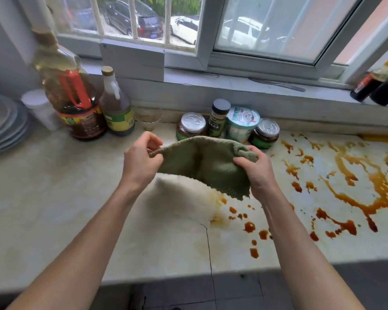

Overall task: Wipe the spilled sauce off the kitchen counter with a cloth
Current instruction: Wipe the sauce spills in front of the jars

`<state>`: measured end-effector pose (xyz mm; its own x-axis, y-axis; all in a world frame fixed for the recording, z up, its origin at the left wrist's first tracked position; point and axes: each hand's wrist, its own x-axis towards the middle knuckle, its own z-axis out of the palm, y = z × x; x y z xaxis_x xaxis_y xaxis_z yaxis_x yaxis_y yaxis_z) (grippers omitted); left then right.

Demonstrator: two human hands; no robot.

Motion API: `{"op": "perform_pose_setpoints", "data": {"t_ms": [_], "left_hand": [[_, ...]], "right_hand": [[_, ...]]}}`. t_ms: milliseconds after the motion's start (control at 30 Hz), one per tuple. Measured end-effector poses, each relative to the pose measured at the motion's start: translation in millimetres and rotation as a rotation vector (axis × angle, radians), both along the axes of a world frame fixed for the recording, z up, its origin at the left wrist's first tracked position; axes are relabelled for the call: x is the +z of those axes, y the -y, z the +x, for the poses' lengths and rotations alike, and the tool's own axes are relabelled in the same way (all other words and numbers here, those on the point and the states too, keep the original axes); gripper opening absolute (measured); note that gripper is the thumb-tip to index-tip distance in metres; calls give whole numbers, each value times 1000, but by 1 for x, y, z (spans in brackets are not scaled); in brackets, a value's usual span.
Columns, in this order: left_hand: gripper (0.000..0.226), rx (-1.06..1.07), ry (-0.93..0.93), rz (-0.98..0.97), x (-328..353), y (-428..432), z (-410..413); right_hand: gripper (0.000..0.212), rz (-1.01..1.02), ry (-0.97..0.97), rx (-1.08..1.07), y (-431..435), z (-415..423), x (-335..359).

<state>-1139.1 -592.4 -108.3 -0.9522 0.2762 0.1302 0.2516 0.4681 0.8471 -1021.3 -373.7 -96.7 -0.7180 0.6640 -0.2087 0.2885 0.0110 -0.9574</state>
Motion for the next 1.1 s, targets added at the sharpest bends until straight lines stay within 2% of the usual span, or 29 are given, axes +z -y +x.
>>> {"op": "perform_pose_setpoints", "data": {"t_ms": [133, 200, 267, 333, 400, 467, 533, 600, 700, 800, 900, 967, 1033, 1067, 1100], "left_hand": [[24, -18, -195, -80, 1, 28, 5], [26, -78, -224, -170, -26, 39, 19], [27, -165, -156, -362, -64, 48, 37], [22, -249, -29, -527, -95, 54, 56], [15, -267, 54, -522, -108, 58, 64], [14, -204, 60, -454, -107, 61, 57], [16, -136, 45, -418, -100, 61, 44], [17, -90, 43, -375, -94, 60, 33], [17, -58, 44, -337, -92, 60, 28], [17, -29, 76, -316, -96, 62, 30], [18, -30, 122, -284, -96, 64, 29], [40, -125, 199, -281, -91, 58, 29], [90, -307, 219, -405, -84, 42, 34], [109, -378, 212, -490, -82, 30, 38], [118, -415, 193, -545, -82, 17, 43]], "right_hand": [[32, 202, -32, 134, -10, 15, -9], [39, 408, 111, 128, -10, 26, -37], [39, 578, 328, 110, -2, 37, -66], [39, 609, 464, 63, 8, 48, -88], [37, 589, 477, 6, 15, 50, -95], [34, 622, 401, -38, 20, 39, -91], [35, 667, 235, -13, 31, 24, -80], [34, 751, 72, 142, 53, 7, -70], [21, 831, -96, 503, 96, -11, -72], [32, 827, -120, 640, 116, -16, -86], [29, 744, -72, 497, 101, -11, -90], [32, 722, -70, 353, 94, -12, -83], [32, 731, -94, 247, 95, -20, -66], [31, 739, -128, 212, 96, -26, -56], [30, 745, -171, 182, 96, -32, -46]]}}
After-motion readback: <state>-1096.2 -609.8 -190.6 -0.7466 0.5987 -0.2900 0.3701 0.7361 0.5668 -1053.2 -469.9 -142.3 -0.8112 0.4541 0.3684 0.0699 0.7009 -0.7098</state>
